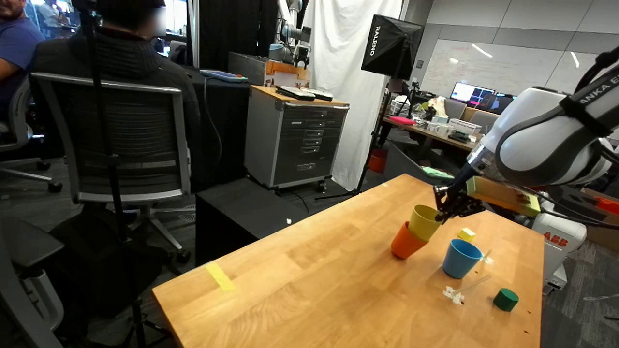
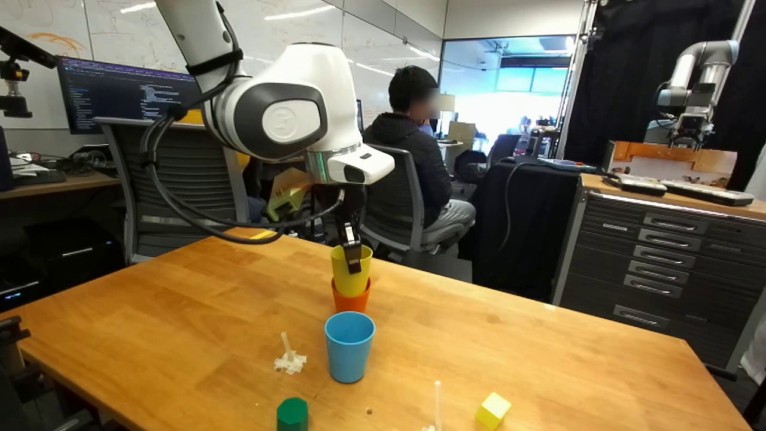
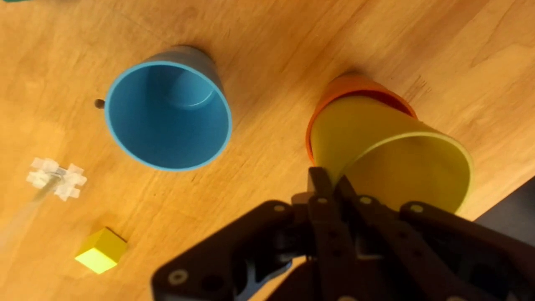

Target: Stack the cups

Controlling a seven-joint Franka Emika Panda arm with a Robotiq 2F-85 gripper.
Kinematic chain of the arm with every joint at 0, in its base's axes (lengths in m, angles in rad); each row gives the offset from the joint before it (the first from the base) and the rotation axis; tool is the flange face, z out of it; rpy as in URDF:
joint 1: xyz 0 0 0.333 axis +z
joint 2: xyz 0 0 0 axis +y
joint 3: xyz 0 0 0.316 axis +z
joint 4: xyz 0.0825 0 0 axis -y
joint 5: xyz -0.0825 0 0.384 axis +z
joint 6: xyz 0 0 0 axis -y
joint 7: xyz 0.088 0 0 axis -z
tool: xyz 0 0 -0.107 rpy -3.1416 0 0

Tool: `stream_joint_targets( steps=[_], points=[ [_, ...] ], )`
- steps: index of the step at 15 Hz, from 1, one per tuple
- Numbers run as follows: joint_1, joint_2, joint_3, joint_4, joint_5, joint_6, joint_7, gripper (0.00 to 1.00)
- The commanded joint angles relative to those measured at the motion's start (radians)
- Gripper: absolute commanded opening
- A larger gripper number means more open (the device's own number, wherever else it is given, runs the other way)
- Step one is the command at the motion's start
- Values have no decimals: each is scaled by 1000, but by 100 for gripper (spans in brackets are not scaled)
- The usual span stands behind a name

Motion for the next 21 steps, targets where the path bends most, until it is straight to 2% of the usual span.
stream_joint_targets(
  steps=[1, 6, 12, 15, 16, 17, 18, 21],
  points=[
    [40, 5, -61, -10, -23, 52, -5, 3],
    [23, 50, -28, 5, 20, 113, -23, 3],
    [36, 105, 40, 31, 52, 150, -32, 4],
    [49, 114, 51, 36, 52, 159, -39, 7],
    [50, 115, 53, 36, 52, 161, -41, 23],
    [49, 113, 55, 35, 52, 162, -44, 32],
    [46, 109, 56, 32, 53, 162, -47, 34],
    [38, 96, 58, 25, 56, 165, -57, 58]
  ],
)
